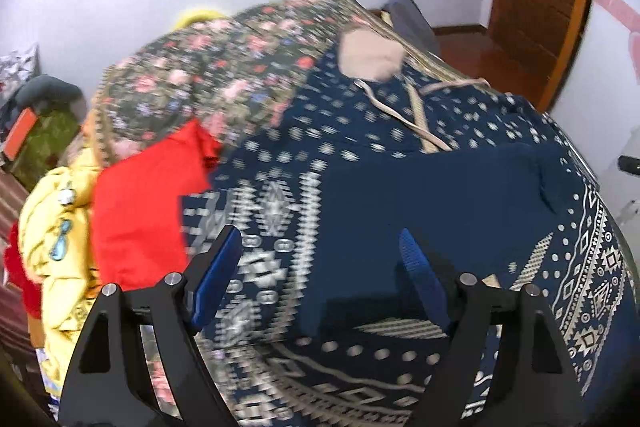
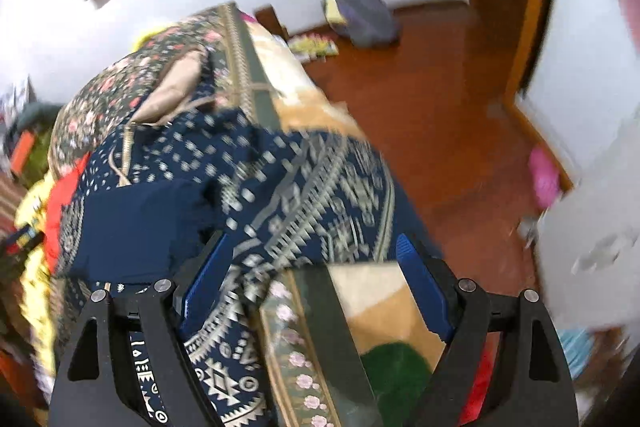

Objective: Fold large clothes

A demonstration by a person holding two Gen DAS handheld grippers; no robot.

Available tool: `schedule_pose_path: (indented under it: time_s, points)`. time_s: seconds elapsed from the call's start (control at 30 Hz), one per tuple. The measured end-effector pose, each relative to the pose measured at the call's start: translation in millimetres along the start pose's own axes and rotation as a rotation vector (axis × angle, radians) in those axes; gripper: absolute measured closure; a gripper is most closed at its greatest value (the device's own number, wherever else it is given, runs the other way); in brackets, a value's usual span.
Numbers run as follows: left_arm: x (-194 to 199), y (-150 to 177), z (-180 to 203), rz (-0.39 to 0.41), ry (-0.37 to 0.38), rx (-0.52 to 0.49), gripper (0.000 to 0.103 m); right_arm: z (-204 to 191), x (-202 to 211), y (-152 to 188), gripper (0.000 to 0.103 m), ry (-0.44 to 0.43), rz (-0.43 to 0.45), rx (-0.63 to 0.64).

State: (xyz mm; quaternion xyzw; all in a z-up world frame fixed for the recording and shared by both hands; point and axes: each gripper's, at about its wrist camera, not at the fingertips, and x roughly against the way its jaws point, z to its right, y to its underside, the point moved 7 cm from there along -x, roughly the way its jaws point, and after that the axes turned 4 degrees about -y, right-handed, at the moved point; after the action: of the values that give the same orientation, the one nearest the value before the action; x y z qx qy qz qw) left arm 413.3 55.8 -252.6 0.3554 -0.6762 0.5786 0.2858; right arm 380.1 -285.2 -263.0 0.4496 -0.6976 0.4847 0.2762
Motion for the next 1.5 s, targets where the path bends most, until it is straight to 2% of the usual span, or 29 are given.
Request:
schedule_pose_path:
  time_s: [0.17,0.3,0.43,0.5,0.6,0.7,0.77,0.8,0.93,1.03,1.17,1.33,1.43,1.5]
  points:
    - [-24,5,21,-0.058,0.048,0.004,0.022,28,-33,11,0.022,-0.093,-0.065,-0.174]
    - [-34,10,25,-0.081,0.059,0.012,0.022,37,-57,17,0.022,-0.161,-0.119,-0.283]
    - [-39,13,22,-0.096,0.07,0.037,0.022,40,-69,10,0.021,-0.186,-0.087,-0.334]
    - [-40,14,19,-0.099,0.071,0.052,0.022,46,-72,5,0.024,-0.172,-0.072,-0.35]
    - [-40,16,16,-0.099,0.07,0.063,0.022,50,-74,-6,0.038,-0.129,-0.04,-0.351]
    - [-37,18,13,-0.092,0.058,0.055,0.022,50,-75,-19,0.059,-0.066,-0.019,-0.325]
    - [-32,20,12,-0.078,0.037,0.036,0.022,48,-70,-29,0.086,-0.004,0.002,-0.289]
    - [-29,21,11,-0.07,0.026,0.025,0.022,45,-65,-34,0.089,0.01,0.016,-0.27]
    - [-18,23,9,-0.042,0.003,-0.008,0.022,18,-37,-52,0.092,0.017,0.101,-0.17]
    - [-6,24,6,-0.017,-0.01,-0.022,0.022,-17,-9,-66,0.093,0.003,0.169,-0.065]
    - [8,24,3,0.015,-0.009,-0.029,0.022,-80,23,-75,0.093,-0.062,0.222,0.089]
    - [22,26,-1,0.036,0.008,-0.018,0.022,-148,23,-57,0.094,-0.145,0.188,0.234]
    - [27,31,-6,0.036,0.011,-0.005,0.022,-175,-1,-30,0.094,-0.15,0.119,0.317]
    - [28,36,-10,0.031,0.013,0.002,0.022,-180,-21,-12,0.094,-0.141,0.062,0.346]
